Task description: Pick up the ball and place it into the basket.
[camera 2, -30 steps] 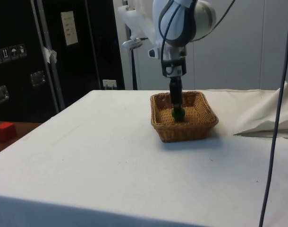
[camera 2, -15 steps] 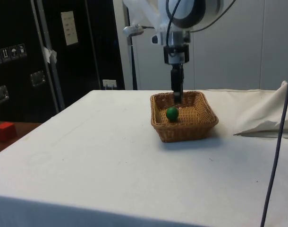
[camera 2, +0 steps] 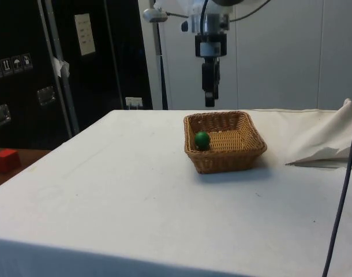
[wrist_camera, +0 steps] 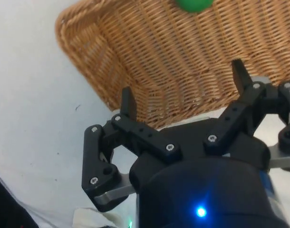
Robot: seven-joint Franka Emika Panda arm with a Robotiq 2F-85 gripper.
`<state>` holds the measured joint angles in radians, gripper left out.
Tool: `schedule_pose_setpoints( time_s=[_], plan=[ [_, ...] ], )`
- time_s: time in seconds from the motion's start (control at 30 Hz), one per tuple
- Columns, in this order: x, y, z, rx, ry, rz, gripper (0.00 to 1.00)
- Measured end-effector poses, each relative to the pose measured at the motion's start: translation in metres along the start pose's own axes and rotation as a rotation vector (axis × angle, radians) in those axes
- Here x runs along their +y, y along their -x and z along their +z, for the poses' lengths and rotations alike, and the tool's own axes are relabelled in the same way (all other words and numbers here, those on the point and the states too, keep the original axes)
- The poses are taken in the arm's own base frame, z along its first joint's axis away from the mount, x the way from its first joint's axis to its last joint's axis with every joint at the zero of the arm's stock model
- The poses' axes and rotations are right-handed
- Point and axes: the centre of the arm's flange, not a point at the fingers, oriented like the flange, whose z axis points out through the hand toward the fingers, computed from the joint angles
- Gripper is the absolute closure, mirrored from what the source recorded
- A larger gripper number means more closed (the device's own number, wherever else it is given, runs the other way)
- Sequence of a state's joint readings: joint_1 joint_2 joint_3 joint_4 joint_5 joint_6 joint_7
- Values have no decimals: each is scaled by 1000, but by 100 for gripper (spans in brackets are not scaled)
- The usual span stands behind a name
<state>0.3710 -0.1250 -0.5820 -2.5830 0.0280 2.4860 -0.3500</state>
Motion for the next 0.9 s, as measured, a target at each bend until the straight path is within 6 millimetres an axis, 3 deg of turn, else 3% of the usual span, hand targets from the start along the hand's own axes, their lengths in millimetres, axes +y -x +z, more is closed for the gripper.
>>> schedule_pose_setpoints(
  time_s=[0.53,0.9],
  plan=[
    [-10,-30,-47,9,0,-3,0],
    [-12,-56,-64,-17,21,-5,0]
  ],
)
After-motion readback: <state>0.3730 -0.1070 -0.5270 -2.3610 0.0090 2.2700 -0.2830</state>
